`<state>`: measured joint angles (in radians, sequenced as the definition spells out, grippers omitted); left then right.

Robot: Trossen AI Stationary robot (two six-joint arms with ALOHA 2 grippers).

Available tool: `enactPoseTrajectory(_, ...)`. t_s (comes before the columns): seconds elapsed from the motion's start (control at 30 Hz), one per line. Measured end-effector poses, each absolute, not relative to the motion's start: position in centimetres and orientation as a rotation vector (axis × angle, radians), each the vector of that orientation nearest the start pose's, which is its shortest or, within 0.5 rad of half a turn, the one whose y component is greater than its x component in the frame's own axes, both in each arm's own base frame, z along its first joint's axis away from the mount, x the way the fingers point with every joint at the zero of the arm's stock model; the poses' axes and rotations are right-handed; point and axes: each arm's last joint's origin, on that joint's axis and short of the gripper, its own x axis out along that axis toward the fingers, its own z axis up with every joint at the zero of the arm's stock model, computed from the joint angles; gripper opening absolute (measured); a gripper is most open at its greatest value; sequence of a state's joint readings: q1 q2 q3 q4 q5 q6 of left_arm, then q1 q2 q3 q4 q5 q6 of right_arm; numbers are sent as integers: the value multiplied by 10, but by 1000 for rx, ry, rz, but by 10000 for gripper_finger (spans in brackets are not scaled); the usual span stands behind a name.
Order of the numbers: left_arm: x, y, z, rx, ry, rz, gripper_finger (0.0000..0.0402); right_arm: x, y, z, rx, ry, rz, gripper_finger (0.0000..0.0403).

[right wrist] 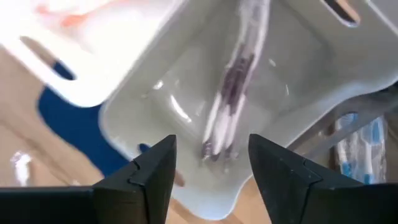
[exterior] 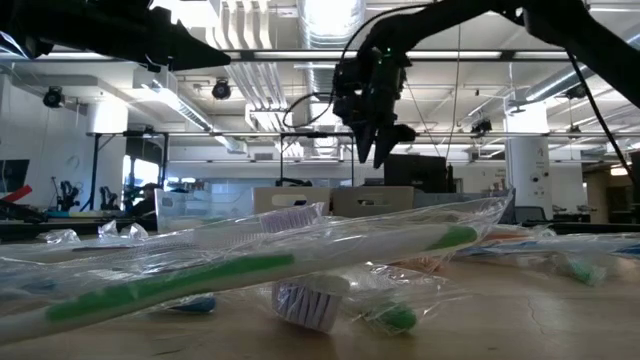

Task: Pick & Place Toothbrushes
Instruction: Put the orange toothbrush into the white bin

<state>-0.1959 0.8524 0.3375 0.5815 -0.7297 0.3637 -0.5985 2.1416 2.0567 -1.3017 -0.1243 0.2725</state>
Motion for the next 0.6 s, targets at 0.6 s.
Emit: enactPoseTrajectory(0.6,179,-16,238,332,52,535,167,360,-214,314,413,1129,-574,61)
